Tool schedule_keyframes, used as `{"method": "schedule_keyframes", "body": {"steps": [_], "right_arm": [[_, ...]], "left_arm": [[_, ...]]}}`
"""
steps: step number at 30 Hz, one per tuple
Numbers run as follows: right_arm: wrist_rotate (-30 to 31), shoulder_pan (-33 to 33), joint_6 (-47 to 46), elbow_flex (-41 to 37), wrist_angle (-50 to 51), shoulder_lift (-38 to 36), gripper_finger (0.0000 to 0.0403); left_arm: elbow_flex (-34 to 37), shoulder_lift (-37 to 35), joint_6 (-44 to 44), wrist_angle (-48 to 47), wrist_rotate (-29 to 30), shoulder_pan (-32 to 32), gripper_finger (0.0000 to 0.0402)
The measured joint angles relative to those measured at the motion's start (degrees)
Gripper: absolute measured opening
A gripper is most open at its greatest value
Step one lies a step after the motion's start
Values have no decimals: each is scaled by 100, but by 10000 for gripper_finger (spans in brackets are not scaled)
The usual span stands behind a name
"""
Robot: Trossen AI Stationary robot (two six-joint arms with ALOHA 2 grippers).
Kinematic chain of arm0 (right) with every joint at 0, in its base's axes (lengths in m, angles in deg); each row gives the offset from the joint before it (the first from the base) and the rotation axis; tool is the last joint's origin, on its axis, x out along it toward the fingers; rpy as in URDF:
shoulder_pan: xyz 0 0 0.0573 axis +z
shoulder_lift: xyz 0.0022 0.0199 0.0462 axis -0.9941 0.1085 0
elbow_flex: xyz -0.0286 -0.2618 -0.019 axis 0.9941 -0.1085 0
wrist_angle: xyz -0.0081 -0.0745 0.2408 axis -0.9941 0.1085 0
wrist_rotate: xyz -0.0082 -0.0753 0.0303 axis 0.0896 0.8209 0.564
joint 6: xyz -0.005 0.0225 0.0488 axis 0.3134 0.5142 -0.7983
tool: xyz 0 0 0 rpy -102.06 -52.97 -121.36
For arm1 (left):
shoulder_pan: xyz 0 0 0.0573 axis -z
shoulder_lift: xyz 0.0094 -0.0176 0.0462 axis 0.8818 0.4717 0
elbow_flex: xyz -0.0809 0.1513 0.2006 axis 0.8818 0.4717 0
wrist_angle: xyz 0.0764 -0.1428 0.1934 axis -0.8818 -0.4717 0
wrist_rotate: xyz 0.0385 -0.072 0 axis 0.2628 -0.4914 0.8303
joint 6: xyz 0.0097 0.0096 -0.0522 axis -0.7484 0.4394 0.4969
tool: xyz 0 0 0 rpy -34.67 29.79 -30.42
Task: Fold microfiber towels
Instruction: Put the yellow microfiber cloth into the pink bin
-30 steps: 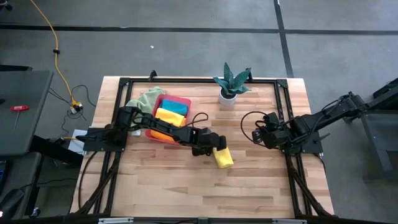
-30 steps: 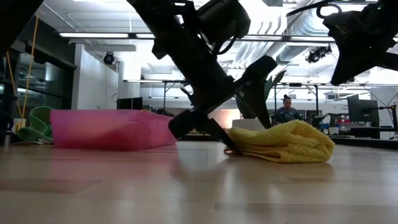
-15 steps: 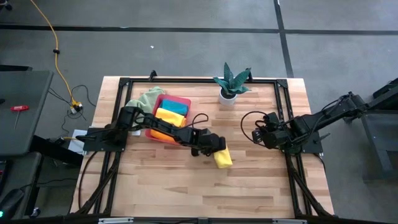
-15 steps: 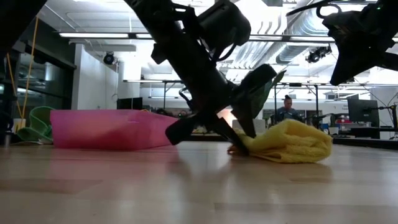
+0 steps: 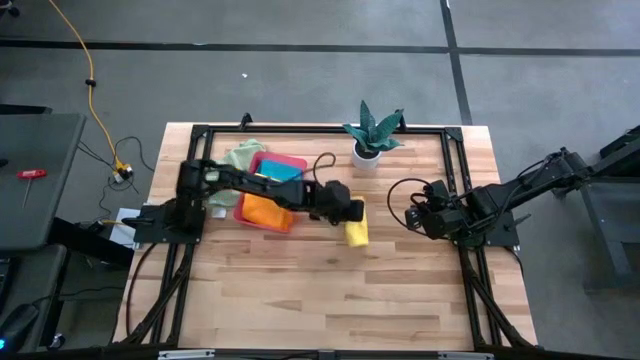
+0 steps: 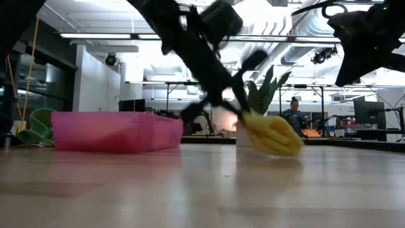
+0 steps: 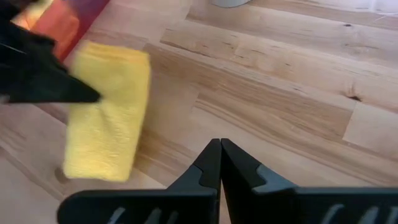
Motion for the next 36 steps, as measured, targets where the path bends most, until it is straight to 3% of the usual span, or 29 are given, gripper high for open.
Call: {"method": "schedule_keyframes", "body": {"steps": [4, 9, 16, 23, 30, 36], "right_arm": [[102, -1, -2, 2, -23, -1, 0], [105, -2, -2, 0, -66, -1, 0], [167, -2, -208, 1, -63, 0, 0], [241, -2, -356, 0, -63, 0, 0], [258, -2, -470, 1, -65, 0, 0], [297, -4, -470, 0, -66, 0, 0]], "left_arm": [[-5, -593, -780, -426, 36, -205, 2], [-7, -1522, -1508, -958, 537, -596, 1], [83, -2657, -1869, -1632, 1307, -1175, 1], [1494, -3813, -559, -1361, 2043, -1221, 0], [3290, -4922, 1637, -1020, 3077, -940, 0], [4209, -5167, 3364, -420, 3618, -804, 0]]}}
